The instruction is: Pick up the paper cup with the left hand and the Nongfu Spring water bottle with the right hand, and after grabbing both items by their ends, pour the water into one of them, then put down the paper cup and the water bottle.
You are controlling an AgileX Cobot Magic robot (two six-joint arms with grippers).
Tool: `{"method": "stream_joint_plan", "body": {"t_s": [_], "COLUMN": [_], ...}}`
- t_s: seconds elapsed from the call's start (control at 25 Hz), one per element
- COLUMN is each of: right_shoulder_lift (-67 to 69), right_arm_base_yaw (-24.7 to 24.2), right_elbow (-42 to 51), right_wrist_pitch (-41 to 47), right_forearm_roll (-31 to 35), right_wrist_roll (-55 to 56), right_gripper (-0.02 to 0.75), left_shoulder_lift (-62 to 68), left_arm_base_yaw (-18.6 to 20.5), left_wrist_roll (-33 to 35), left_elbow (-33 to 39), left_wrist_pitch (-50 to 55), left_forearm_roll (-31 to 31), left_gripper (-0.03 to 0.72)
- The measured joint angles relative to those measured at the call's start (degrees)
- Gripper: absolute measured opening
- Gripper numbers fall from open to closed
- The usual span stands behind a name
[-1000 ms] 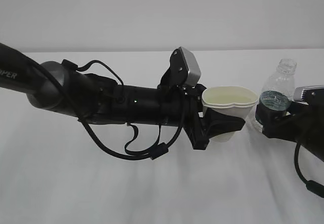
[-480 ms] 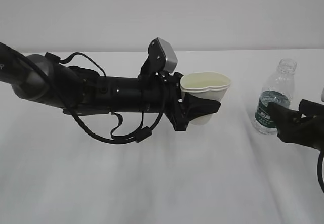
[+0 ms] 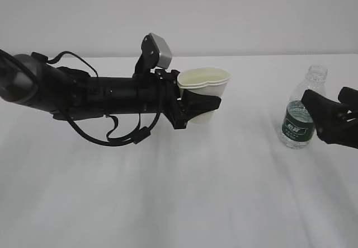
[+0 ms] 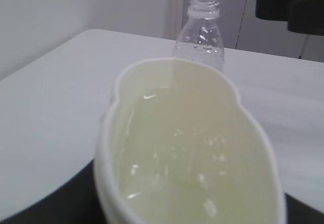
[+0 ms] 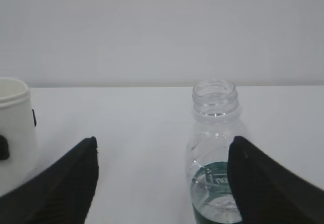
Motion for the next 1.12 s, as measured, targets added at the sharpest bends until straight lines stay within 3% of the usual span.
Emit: {"method": "stream_joint_plan", "body": {"t_s": [0.76, 1.12], "right_shoulder_lift": [0.0, 0.0], "right_arm_base_yaw": [0.0, 0.0], "right_elbow": [0.0, 0.0], "right_wrist_pitch": [2.4, 3.5], "right_forearm_roll": [-2.6, -2.6], "right_wrist_roll": [0.3, -0.6], "right_gripper": [0.595, 0.594], "left_shoulder_lift": [0.0, 0.0], "left_arm_base_yaw": [8.8, 14.6], "left_wrist_roll": [2.6, 6.8], "left_elbow": [4.6, 9.5], "left_wrist_pitch": [-5.7, -8.9], "left_forearm_roll": [-4.6, -7.7], "left_gripper": [0.377, 0.377]}}
